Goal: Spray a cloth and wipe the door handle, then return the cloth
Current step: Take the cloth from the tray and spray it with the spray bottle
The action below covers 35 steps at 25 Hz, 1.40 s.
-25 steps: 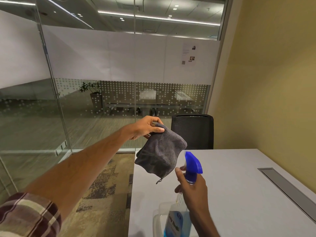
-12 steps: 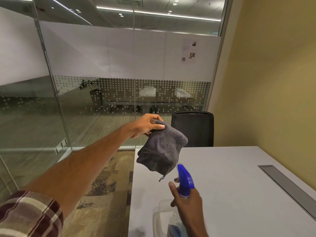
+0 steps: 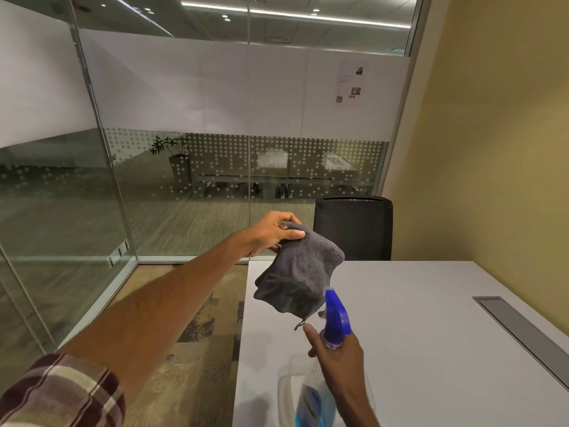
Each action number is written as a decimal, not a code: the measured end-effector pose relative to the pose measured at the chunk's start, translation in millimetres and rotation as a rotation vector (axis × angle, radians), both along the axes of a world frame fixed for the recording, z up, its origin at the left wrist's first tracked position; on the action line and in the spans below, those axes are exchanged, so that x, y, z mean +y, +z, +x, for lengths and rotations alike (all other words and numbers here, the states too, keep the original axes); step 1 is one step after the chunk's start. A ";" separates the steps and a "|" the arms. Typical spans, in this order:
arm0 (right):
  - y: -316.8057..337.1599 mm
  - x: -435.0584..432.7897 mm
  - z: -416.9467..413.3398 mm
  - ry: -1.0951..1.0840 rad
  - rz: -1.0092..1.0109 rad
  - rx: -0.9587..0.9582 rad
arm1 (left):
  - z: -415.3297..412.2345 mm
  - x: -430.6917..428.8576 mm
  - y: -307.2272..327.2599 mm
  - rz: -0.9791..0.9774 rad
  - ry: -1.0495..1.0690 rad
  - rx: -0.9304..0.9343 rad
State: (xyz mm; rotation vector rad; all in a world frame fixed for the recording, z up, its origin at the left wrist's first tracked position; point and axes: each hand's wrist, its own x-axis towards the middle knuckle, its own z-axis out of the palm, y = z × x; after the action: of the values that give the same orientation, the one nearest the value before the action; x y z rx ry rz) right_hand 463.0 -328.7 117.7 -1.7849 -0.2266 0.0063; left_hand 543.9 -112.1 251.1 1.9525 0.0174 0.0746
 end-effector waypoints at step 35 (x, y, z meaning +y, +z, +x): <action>-174.3 -67.8 129.2 -0.003 0.006 0.193 | -66.0 -17.3 -119.7 -0.157 0.314 0.112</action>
State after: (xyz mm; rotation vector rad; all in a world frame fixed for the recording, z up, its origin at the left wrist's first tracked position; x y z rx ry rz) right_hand 592.2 -396.5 -56.6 -1.7661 -0.0854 0.1746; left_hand 477.9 -129.3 131.4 1.7812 0.3925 0.1656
